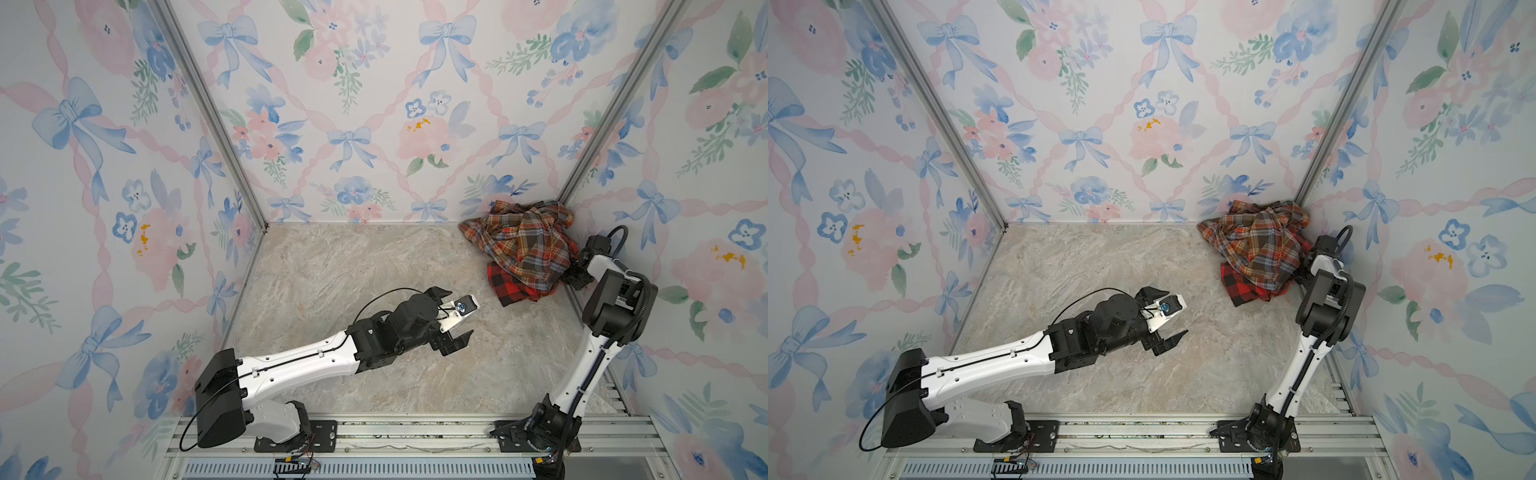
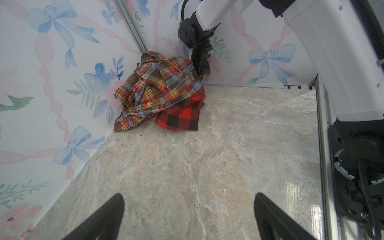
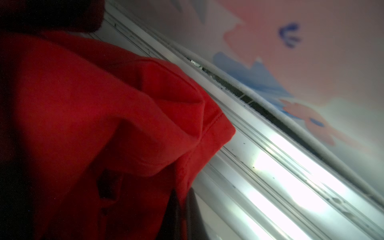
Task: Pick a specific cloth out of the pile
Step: 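Grasp the red trousers in the pile with the right gripper while the left gripper advances, then lift the red trousers out of the pile with the right gripper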
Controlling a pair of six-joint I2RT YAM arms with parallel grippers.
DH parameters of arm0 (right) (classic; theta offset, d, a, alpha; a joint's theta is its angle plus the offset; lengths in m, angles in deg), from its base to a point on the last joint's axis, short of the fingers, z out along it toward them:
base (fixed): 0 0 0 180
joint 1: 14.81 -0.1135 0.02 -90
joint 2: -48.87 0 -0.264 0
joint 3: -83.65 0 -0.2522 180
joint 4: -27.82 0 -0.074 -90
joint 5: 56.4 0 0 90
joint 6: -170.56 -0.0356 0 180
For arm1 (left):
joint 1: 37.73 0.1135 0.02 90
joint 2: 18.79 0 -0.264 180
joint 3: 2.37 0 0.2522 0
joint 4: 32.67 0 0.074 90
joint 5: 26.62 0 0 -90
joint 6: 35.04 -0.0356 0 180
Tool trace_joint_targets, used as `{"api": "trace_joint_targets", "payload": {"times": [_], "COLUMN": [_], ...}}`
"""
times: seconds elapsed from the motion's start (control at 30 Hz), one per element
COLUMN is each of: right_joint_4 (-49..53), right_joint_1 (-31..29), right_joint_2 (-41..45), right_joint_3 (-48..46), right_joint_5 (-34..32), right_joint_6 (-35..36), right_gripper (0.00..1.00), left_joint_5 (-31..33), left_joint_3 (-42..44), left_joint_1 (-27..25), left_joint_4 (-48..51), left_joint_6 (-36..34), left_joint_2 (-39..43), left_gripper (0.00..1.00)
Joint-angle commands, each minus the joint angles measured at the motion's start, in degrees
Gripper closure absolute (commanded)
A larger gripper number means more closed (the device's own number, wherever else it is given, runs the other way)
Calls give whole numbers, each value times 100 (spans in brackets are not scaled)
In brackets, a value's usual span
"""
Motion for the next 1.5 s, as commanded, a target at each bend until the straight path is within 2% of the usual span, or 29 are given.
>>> {"api": "trace_joint_targets", "payload": {"times": [0.0, 0.23, 0.5, 0.63, 0.77, 0.83, 0.9, 1.0, 1.07, 1.23, 1.33, 1.4, 1.47], "right_joint_4": [-96, 333, 1126, 1791, 2604, 2674, 2262, 1132, 140, -701, -545, -401, -668], "right_joint_1": [-36, -308, -803, -1025, -1395, -1491, -1558, -1726, -1992, -3076, -3921, -4419, -4772], "right_joint_2": [508, 1698, 2595, 2491, 1993, 1754, 1709, 1955, 2109, 1879, 2074, 2485, 3088], "right_joint_3": [-207, 59, 1213, 2536, 4546, 5384, 5743, 5434, 5042, 5216, 4898, 4104, 2712], "right_joint_5": [9, 51, -83, -164, -572, -567, -330, 360, 1113, 2735, 3150, 2953, 2535], "right_joint_6": [116, 321, 412, 418, 571, 448, 120, -537, -1260, -2289, -1980, -1434, -1055], "right_gripper": [100, 100, 100, 100, 100, 100, 100, 100, 100, 100, 100, 100, 100], "left_joint_5": [121, 141, 200, 278, 405, 429, 452, 532, 721, 1723, 1981, 1797, 1475], "left_joint_3": [147, 400, 764, 973, 1291, 1382, 1451, 1529, 1654, 1875, 1936, 2100, 2324], "left_joint_1": [-36, -33, -40, -40, -40, -41, -40, -42, -40, -6, 75, 205, 337], "left_joint_4": [70, 61, 35, 28, -18, -18, -26, -57, -202, -482, -387, -335, -403], "left_joint_6": [17, 30, 86, 102, 118, 120, 120, 141, 173, 275, 371, 496, 667], "left_joint_2": [261, 610, 1236, 1646, 2037, 2164, 2270, 2401, 2498, 2653, 2739, 2816, 2873], "left_gripper": [2, 2, 2, 2, 2, 2, 2, 2, 2, 2, 2, 2, 2]}}
